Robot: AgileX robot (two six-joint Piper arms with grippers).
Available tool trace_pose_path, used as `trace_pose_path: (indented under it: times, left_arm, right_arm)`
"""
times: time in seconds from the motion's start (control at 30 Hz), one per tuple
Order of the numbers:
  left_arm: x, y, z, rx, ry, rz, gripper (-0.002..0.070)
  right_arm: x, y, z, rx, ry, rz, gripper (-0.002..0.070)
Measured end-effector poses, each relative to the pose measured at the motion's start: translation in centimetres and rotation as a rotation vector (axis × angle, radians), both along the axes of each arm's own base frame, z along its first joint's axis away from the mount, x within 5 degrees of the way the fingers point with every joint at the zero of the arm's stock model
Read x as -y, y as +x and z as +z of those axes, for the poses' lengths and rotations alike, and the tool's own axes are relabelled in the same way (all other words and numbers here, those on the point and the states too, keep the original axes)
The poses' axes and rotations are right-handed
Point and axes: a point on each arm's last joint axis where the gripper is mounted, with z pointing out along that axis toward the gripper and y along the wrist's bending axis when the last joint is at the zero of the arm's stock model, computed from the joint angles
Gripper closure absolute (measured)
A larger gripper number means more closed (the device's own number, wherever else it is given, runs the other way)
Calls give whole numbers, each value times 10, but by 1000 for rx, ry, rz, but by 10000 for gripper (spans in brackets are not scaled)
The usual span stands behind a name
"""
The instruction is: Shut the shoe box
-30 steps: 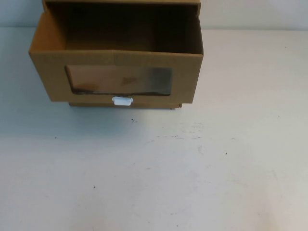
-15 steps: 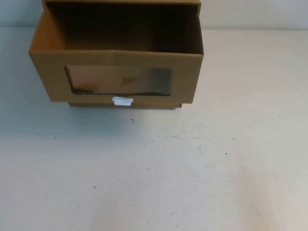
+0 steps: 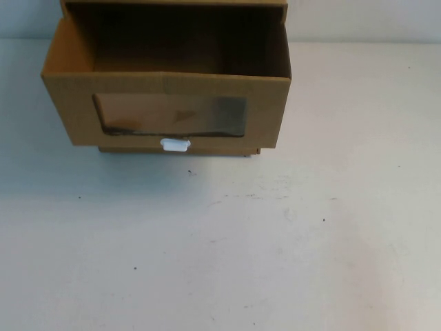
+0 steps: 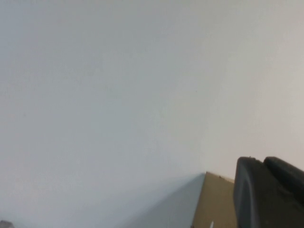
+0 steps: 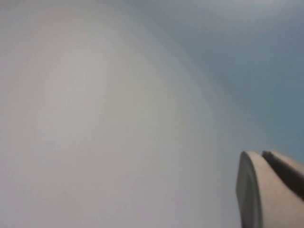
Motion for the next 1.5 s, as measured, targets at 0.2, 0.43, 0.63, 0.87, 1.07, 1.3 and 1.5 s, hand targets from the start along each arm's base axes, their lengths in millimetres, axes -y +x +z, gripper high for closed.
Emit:
trace_pose_path:
  times: [0.2, 0.43, 0.63, 0.87, 1.07, 1.3, 1.5]
  left_arm:
    - [-5, -6, 9, 124, -48, 35, 677]
    - [-12, -26, 46, 373, -195, 4, 677]
    - [-6, -54, 126, 406, -141, -82, 677]
    - [13, -30, 219, 79, 91, -151, 677]
    - [29, 37, 269, -285, 186, -239, 677]
    - [39, 117, 275, -451, 195, -271, 677]
    - [50, 186, 267, -666, 329, -321, 677]
  right_arm:
    - [5, -11, 10, 165, 28, -58, 689]
    - [5, -26, 54, 294, 183, 126, 689]
    - [-4, -56, 143, 279, 177, 292, 689]
    - [-21, -17, 234, -34, 121, 405, 689]
    - [-38, 64, 246, -473, -18, 423, 689]
    - [-54, 126, 227, -645, 7, 522, 689]
    - [-87, 159, 194, -874, -129, 687, 689]
